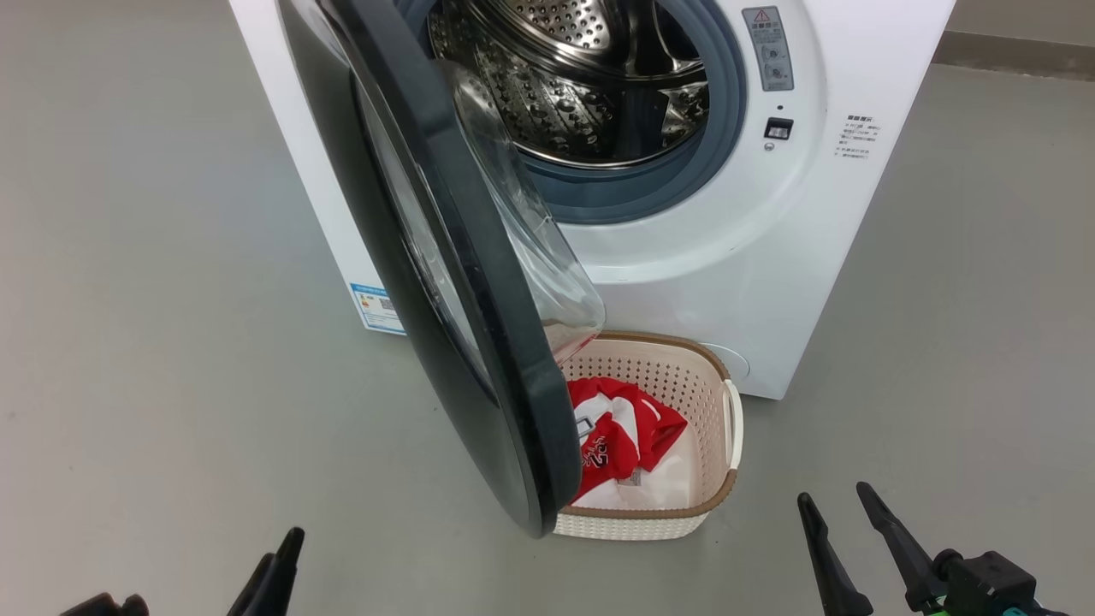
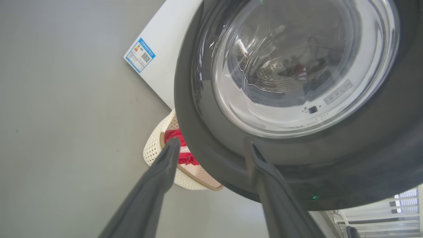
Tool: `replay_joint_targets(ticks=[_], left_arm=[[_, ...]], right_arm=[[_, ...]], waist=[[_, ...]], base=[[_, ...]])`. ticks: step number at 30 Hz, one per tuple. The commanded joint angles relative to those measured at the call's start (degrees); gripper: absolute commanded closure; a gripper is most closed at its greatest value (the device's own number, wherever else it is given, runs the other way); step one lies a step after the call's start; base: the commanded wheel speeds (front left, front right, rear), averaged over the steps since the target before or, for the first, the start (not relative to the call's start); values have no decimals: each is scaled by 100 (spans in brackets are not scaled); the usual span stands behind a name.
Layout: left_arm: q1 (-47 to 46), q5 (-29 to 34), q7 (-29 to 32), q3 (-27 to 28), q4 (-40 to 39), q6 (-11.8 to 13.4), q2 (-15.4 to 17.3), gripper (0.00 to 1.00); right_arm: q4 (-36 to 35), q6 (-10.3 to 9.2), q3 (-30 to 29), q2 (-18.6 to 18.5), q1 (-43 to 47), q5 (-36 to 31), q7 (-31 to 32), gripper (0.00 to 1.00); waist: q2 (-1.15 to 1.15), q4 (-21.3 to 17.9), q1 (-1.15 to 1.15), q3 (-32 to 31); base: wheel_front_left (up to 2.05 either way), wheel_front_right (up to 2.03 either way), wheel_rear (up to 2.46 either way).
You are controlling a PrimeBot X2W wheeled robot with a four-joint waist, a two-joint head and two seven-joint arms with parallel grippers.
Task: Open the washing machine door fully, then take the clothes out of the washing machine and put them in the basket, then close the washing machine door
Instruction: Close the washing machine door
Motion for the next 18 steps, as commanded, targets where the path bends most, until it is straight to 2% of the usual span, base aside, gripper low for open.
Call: replay_joint_targets(ticks=[1,4,9,13,18], left_arm=[[-66,91,-140,137,-27,-38,159,0],[-92,277,-348,42,124,-38,142,0],[-124,944,-502,29,491,-38,60,0],[-80,1687,-509,414,599,-38,-215,0],[53,2907,-510,1005,622,-38,-614,0]], right_arm=[[-117,42,140,-78,-225,-6,-37,0],[-112,42,149,-77,-234,-1,-37,0],[-91,42,166,-75,-235,11,-37,0],[-84,42,168,-68,-198,18,-37,0],[-82,42,181,-59,-187,23,-37,0]], waist=[[0,-4,0,-3],[0,-9,0,2],[0,-31,0,-24],[0,-30,0,-51],[0,-26,0,-53]], base=[[0,0,0],[0,0,0],[0,0,0],[0,0,0],[0,0,0]])
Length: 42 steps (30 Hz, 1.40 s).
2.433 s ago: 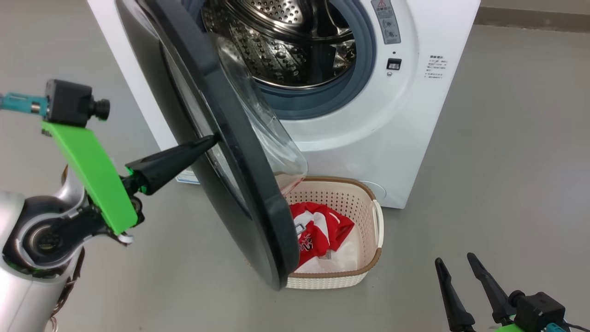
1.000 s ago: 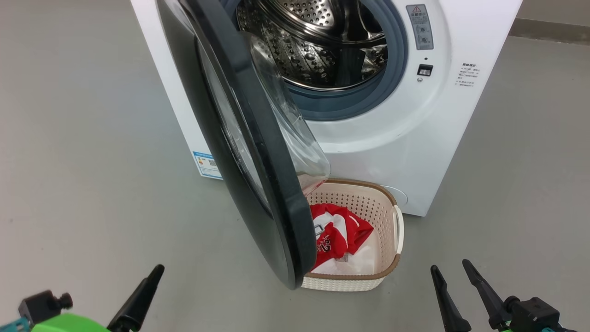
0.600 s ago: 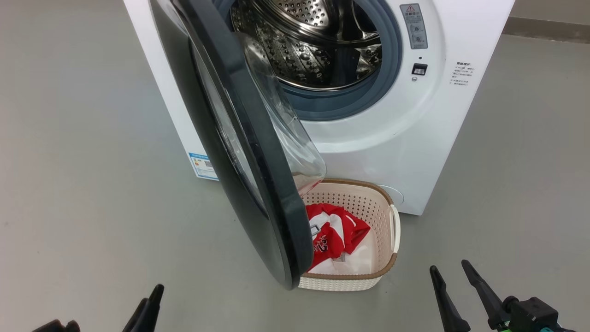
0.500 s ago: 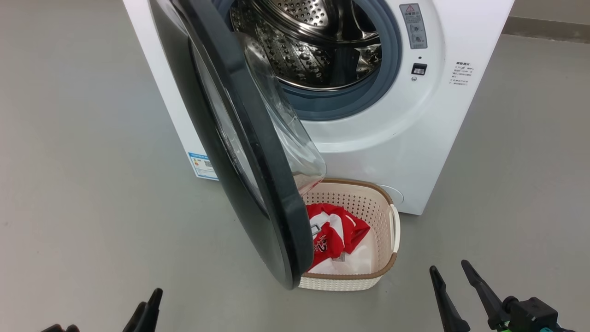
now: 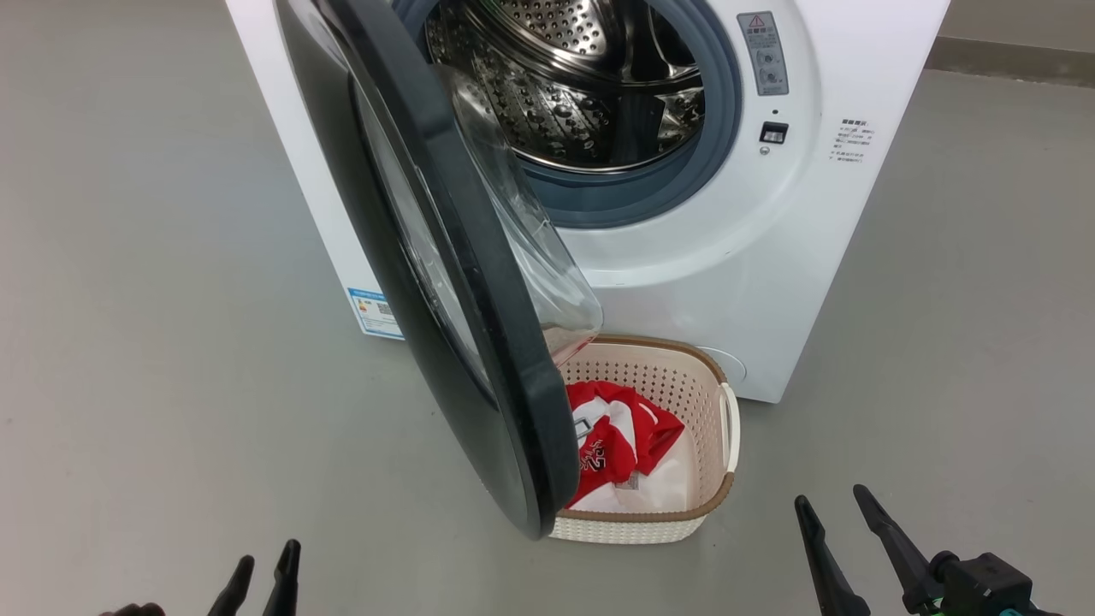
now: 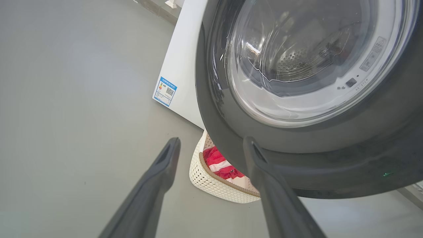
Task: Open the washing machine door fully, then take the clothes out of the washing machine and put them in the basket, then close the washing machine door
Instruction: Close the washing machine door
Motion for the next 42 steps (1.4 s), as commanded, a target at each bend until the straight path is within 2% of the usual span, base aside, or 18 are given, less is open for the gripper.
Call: replay_joint_targets(ticks=[1,3,11,19,26,42], left_arm=[[-100,-68,-70,169,-77,-34,164,0],[13,625,-70,530,-174,-34,-122,0],[317,2760,-70,1219,-711,-34,-646,0],[580,4024,-71,1752,-1402,-34,-1126,0],[739,4335,-71,1876,-1515,-34,-1338,0],[760,4309,-71,1884,-1536,-34,-1387,0]], right_arm=[[-118,42,152,-66,-189,16,-37,0],[-120,42,159,-59,-189,19,-37,0],[-132,42,142,-43,-200,18,-37,0],[-142,42,106,-28,-236,12,-37,0],[-130,42,107,-18,-240,7,-37,0],[-131,42,93,-10,-257,-10,-37,0]], waist=[[0,1,0,1],[0,-2,0,-4],[0,6,0,2],[0,6,0,23],[0,0,0,18],[0,1,0,35]], base=[[0,0,0],[0,0,0],[0,0,0],[0,0,0],[0,0,0],[0,0,0]])
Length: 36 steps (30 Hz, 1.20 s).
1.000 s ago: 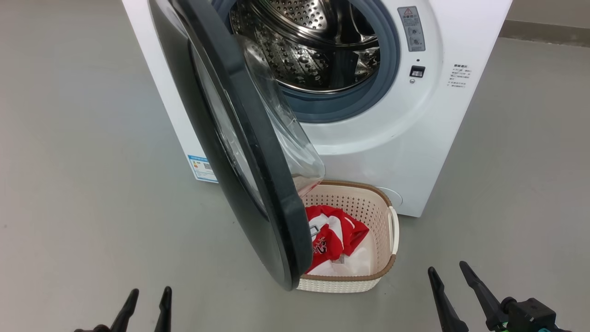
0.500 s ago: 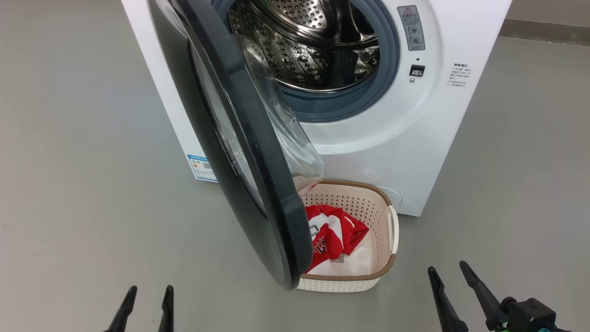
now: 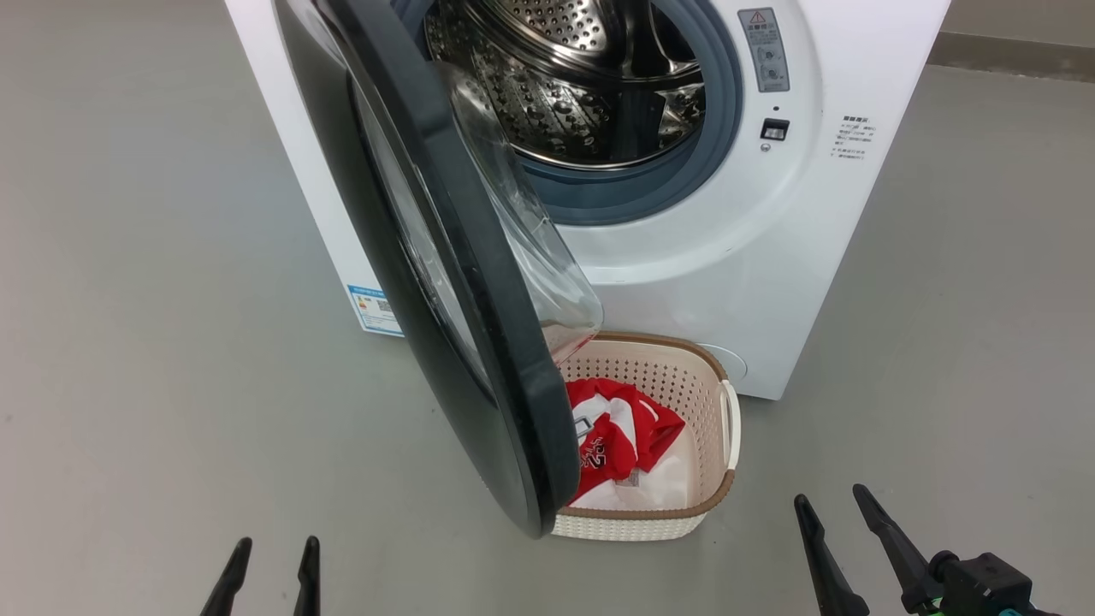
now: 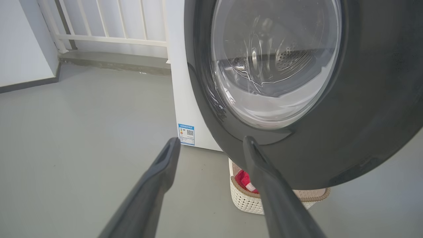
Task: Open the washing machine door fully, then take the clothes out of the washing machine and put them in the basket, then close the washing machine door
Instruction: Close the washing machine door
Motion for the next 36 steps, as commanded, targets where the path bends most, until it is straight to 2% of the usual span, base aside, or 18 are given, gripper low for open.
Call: replay_joint_targets(ticks=[1,5,6,9,10,11,14,16,21,25,27,31,36], left_arm=[[-110,-9,-70,189,-173,-31,14,0],[-138,-163,-70,128,-216,-31,14,0],[-152,-264,-70,100,-225,-31,14,13],[-207,-615,-70,89,-312,-31,13,69],[-228,-743,-70,76,-340,-31,13,96],[-255,-887,-70,71,-377,-31,13,100],[-347,-1465,-70,62,-450,-31,13,100],[-425,-2123,-70,119,-473,-31,13,100],[-595,-4364,-70,-5,-435,-31,46,100],[-706,-6358,155,-390,-439,-31,361,100],[-781,-7329,591,-366,-476,-31,486,100],[-922,-8440,1646,-251,-587,-31,759,100],[-1024,-8974,3015,-175,-705,-31,948,100]], right_arm=[[-130,42,114,-56,-259,-11,-37,0],[-134,42,115,-60,-265,-15,-37,0],[-133,42,116,-61,-265,-15,-37,0],[-133,42,126,-63,-269,-15,-37,0],[-133,42,129,-62,-272,-15,-37,0],[-132,42,129,-62,-273,-13,-37,0],[-125,42,143,-62,-288,-14,-37,0],[-115,42,159,-61,-300,-15,-37,0],[-94,42,198,-54,-309,-6,-37,0],[-88,42,220,-43,-316,2,-37,0],[-89,42,215,-38,-332,4,-37,0],[-97,42,219,-27,-371,9,-37,0],[-111,42,205,-17,-418,12,-37,0]], waist=[[0,-1,0,8],[0,-8,0,27],[0,-10,0,26],[0,-17,0,37],[0,-21,0,39],[0,-24,0,43],[0,-42,0,59],[0,-67,0,61],[0,-157,0,52],[0,-239,0,67],[0,-276,0,83],[0,-392,0,142],[0,-551,0,239]], base=[[0,0,0],[0,0,0],[0,0,0],[0,0,0],[0,0,0],[0,0,0],[0,0,0],[0,0,0],[0,0,0],[0,0,0],[0,0,0],[0,0,0],[0,0,0]])
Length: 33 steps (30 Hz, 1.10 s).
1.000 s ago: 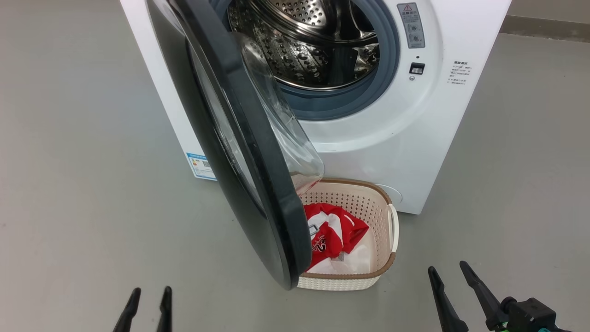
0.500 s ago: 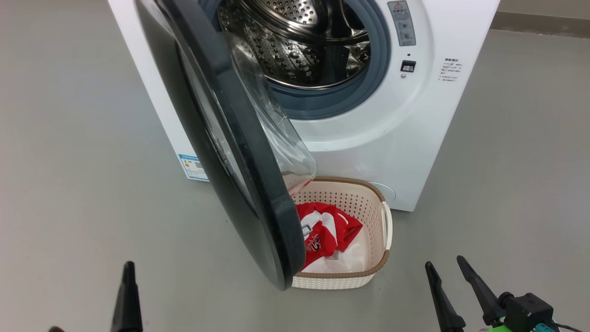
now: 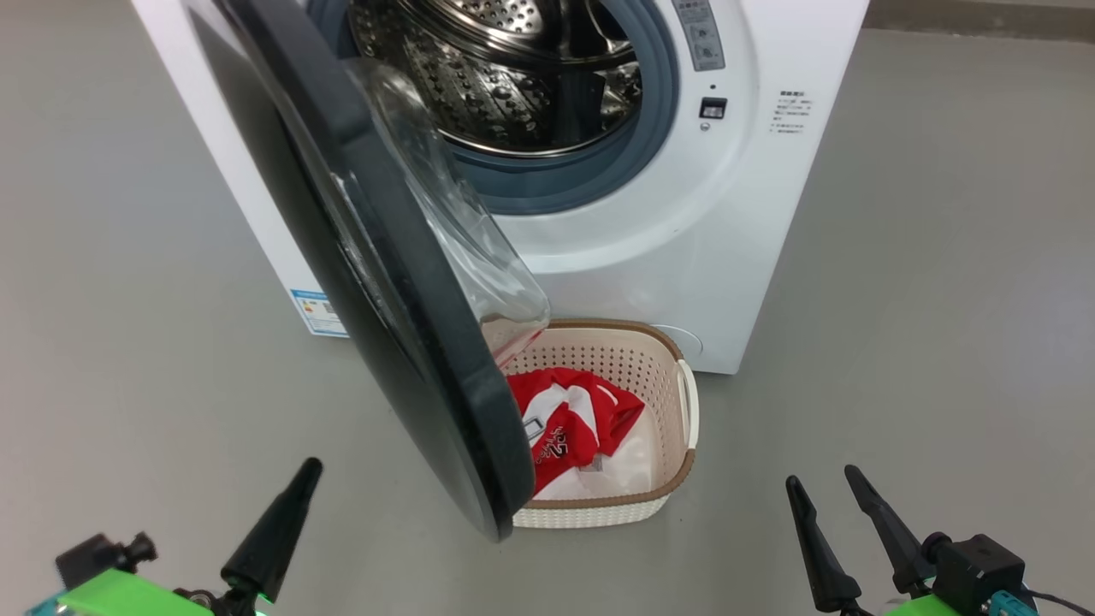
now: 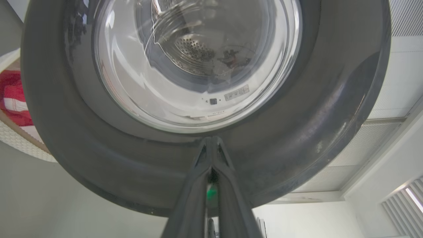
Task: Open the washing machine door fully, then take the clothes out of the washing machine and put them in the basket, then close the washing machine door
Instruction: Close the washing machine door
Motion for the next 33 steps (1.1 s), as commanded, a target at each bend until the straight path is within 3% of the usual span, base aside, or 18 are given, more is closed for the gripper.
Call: replay_joint_targets(ticks=[1,4,17,33], left_arm=[[-290,-58,333,241,-226,-32,178,100],[-378,4,790,300,-332,-32,189,100],[-777,356,1673,511,-560,-32,-240,100],[-1241,873,1790,476,-763,-32,-608,100]], right_arm=[[-147,42,131,-40,-255,12,-37,0],[-157,42,121,-38,-301,10,-37,0],[-171,42,81,-21,-488,16,-37,0],[-211,42,46,30,-723,41,-37,0]], waist=[[0,-105,0,90],[0,-191,0,174],[0,-595,0,418],[0,-1111,0,694]], base=[[0,0,0],[0,0,0],[0,0,0],[0,0,0]])
